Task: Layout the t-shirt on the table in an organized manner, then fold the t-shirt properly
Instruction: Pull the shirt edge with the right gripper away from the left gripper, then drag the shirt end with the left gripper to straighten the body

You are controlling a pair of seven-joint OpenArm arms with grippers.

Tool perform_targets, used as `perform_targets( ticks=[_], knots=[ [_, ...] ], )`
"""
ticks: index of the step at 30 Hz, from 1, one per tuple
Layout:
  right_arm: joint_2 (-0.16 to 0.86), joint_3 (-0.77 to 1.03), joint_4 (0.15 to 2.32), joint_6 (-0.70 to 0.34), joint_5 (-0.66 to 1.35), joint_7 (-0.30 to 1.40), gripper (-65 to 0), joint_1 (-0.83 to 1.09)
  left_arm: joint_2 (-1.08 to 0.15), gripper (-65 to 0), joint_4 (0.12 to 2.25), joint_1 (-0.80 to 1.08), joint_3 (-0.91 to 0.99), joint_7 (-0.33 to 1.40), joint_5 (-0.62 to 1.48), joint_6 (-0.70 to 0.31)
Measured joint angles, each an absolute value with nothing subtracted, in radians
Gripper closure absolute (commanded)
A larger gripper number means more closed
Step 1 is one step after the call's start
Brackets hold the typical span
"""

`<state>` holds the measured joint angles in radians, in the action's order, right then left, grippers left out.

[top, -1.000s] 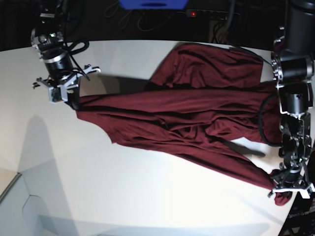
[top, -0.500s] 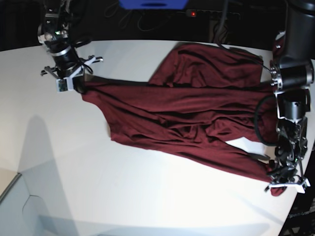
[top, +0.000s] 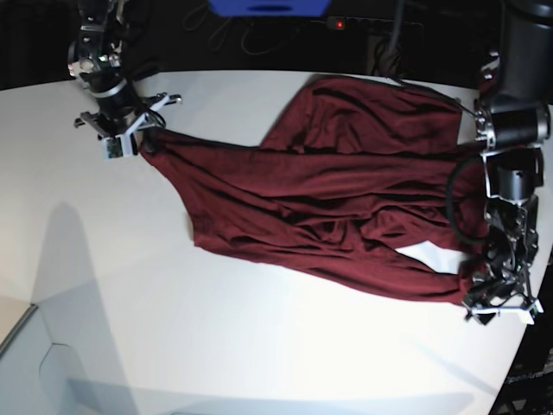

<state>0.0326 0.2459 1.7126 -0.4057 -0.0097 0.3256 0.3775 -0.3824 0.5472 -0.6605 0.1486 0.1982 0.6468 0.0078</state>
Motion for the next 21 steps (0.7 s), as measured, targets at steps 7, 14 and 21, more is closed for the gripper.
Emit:
perform_targets(
  ticks=[7, 14, 21],
  knots=[
    [0.036, 0.257, 1.831, -0.405, -0.002, 0.316, -26.0, 0.366, -0.450, -40.4, 0.847, -0.474, 0.152, 0.181, 0.651, 0.003],
    [-0.007, 0.353, 1.822, -0.403, -0.003, 0.316, -26.2, 0.268, -0.465, -40.4, 1.000, -0.224, 0.207, 0.204, 0.655, -0.001],
    [-0.011, 0.338, 1.801, -0.403, -0.004, 0.330, -26.2, 0.255, -0.443, -40.3, 1.045, -0.059, 0.348, 0.202, 0.648, 0.010]
  ],
)
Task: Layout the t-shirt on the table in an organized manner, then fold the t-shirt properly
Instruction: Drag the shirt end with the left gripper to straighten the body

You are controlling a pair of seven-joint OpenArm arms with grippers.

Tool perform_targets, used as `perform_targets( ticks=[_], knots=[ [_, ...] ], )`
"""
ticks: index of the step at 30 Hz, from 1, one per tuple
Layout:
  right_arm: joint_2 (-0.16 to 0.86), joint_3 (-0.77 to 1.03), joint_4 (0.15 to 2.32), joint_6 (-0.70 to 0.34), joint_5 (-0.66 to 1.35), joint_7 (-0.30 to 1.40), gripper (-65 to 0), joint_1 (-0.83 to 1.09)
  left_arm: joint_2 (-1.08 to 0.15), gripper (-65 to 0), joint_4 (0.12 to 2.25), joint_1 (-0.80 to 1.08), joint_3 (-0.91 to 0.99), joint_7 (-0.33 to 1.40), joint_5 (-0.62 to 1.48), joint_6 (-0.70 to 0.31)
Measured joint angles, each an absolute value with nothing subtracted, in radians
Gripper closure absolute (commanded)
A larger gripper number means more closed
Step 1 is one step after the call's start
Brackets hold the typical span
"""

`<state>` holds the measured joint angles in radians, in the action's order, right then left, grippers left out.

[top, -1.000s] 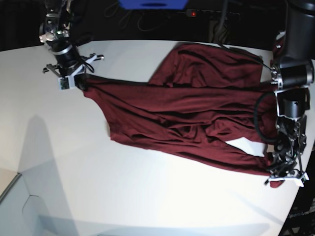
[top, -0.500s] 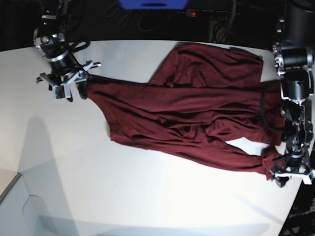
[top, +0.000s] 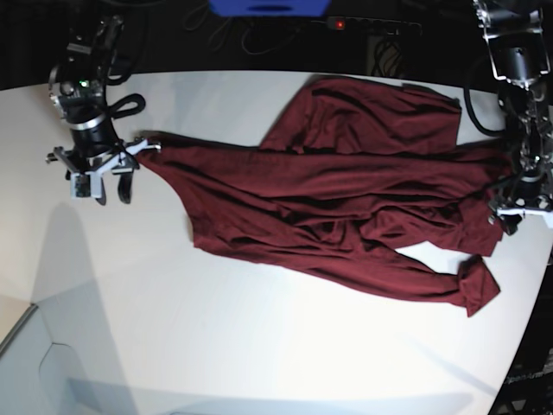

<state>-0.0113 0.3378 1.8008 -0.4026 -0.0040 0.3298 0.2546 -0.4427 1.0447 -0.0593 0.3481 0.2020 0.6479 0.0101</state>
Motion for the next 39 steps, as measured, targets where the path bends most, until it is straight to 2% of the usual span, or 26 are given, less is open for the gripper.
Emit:
perform_targets(
  ticks=[7, 12, 14, 22, 24, 28, 34, 39],
  knots=[
    [-0.011, 0.292, 1.768, -0.403, -0.003, 0.322, -26.0, 0.250, -0.433, -39.4, 1.046, -0.028, 0.346, 0.204, 0.648, 0.005],
    [-0.010, 0.283, 1.760, -0.403, -0.003, 0.318, -26.0, 0.252, -0.421, -26.4, 1.046, -0.031, 0.346, 0.197, 0.644, 0.004],
    [-0.010, 0.283, 1.760, -0.403, -0.003, 0.319, -26.0, 0.253, -0.418, -23.2, 1.046, -0.032, 0.346, 0.201, 0.641, 0.004],
    [-0.010, 0.286, 1.760, -0.403, -0.003, 0.322, -26.0, 0.253, -0.427, -21.6, 1.043, -0.040, 0.285, 0.196, 0.640, 0.006],
    [-0.011, 0.286, 1.757, -0.403, -0.003, 0.321, -26.0, 0.253, -0.428, -16.9, 1.043, -0.040, 0.238, 0.198, 0.641, 0.004],
    [-0.010, 0.286, 1.756, -0.403, -0.003, 0.322, -26.0, 0.253, -0.421, 0.0, 1.043, -0.040, 0.215, 0.197, 0.641, 0.004],
    [-0.010, 0.287, 1.756, -0.403, -0.003, 0.322, -26.0, 0.253, -0.422, 0.0, 1.053, -0.039, 0.215, 0.198, 0.642, 0.004],
    [-0.008, 0.288, 1.756, -0.403, -0.003, 0.323, -26.0, 0.252, -0.424, -0.1, 1.223, -0.033, 0.266, 0.207, 0.648, -0.002]
  ],
)
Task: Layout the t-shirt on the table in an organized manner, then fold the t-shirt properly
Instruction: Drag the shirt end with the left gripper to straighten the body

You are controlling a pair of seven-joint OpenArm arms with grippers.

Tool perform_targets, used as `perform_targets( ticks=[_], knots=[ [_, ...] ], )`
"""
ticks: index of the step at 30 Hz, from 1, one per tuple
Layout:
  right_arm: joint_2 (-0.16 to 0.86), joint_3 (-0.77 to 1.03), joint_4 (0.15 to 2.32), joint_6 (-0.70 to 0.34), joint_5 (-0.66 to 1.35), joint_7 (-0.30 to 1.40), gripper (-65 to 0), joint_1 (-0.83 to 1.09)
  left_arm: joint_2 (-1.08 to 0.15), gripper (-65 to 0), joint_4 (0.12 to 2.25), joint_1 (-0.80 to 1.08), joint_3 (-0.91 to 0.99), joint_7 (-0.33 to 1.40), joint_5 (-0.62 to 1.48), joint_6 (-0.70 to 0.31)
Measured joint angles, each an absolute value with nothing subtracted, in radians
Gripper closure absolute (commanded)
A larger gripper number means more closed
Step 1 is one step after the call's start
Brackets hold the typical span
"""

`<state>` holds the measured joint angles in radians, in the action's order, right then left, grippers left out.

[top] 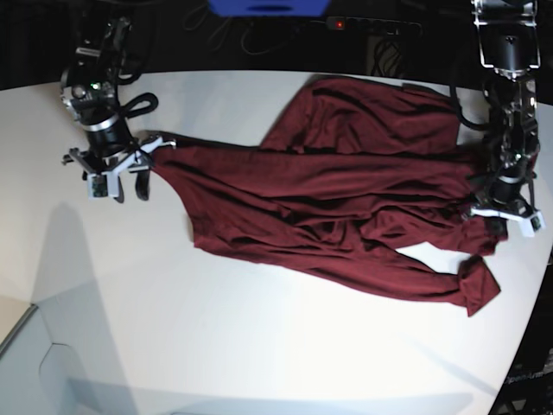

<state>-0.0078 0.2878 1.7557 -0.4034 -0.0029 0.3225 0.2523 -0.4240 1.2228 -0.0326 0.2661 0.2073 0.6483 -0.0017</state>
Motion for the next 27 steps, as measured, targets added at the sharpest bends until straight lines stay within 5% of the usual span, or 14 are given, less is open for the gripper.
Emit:
perform_targets(
  ticks=[9, 27],
  knots=[
    [-0.008, 0.285, 1.756, -0.403, -0.003, 0.326, -25.9, 0.253, -0.428, -0.1, 1.384, -0.124, 0.318, 0.205, 0.641, 0.004],
    [-0.012, 0.180, 1.756, -0.475, -0.004, 0.318, -25.8, 0.270, -0.419, -0.1, 1.179, -0.232, 0.320, 0.261, 0.638, 0.007]
  ],
)
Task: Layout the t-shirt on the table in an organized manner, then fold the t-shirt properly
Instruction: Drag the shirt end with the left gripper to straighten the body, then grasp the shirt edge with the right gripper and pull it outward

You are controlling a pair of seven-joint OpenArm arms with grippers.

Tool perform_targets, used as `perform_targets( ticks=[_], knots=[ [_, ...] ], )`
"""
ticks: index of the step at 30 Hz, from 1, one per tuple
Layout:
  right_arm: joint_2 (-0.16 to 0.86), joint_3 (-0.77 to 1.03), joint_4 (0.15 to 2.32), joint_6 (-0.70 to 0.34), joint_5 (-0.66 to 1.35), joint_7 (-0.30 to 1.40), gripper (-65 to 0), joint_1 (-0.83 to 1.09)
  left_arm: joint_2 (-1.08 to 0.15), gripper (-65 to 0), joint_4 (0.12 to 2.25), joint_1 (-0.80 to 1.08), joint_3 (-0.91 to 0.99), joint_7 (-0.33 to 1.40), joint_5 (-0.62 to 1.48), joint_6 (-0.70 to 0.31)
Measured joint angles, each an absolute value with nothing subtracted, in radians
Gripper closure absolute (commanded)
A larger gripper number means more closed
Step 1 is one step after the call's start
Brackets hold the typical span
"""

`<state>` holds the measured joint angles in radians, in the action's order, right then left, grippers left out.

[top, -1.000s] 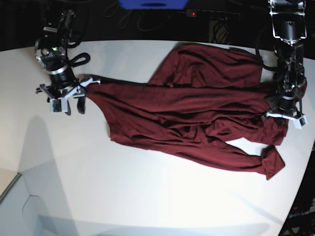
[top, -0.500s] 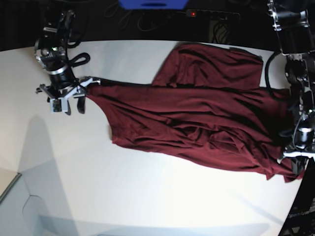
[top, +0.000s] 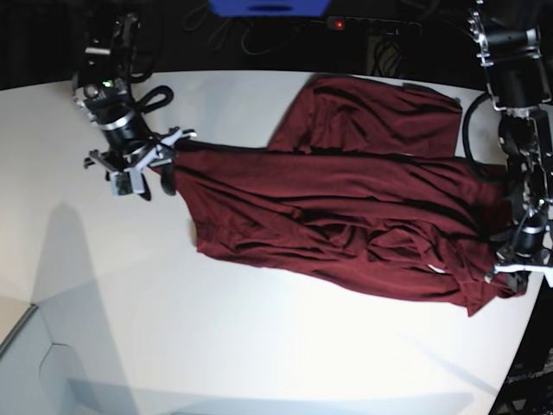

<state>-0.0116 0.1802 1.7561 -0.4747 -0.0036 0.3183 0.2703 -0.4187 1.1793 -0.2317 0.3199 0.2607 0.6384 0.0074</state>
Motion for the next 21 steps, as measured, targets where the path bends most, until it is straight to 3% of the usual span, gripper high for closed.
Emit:
perform_targets(
  ticks=[14, 21],
  knots=[
    [-0.003, -0.022, 1.715, -0.475, -0.003, 0.316, -25.8, 0.258, -0.474, -0.1, 1.157, -0.176, 0.333, 0.255, 0.640, 0.004],
    [-0.004, -0.047, 1.570, -0.475, -0.004, 0.310, -25.8, 0.199, -0.470, -0.1, 1.153, -0.095, 0.486, 0.261, 0.639, 0.007]
  ],
)
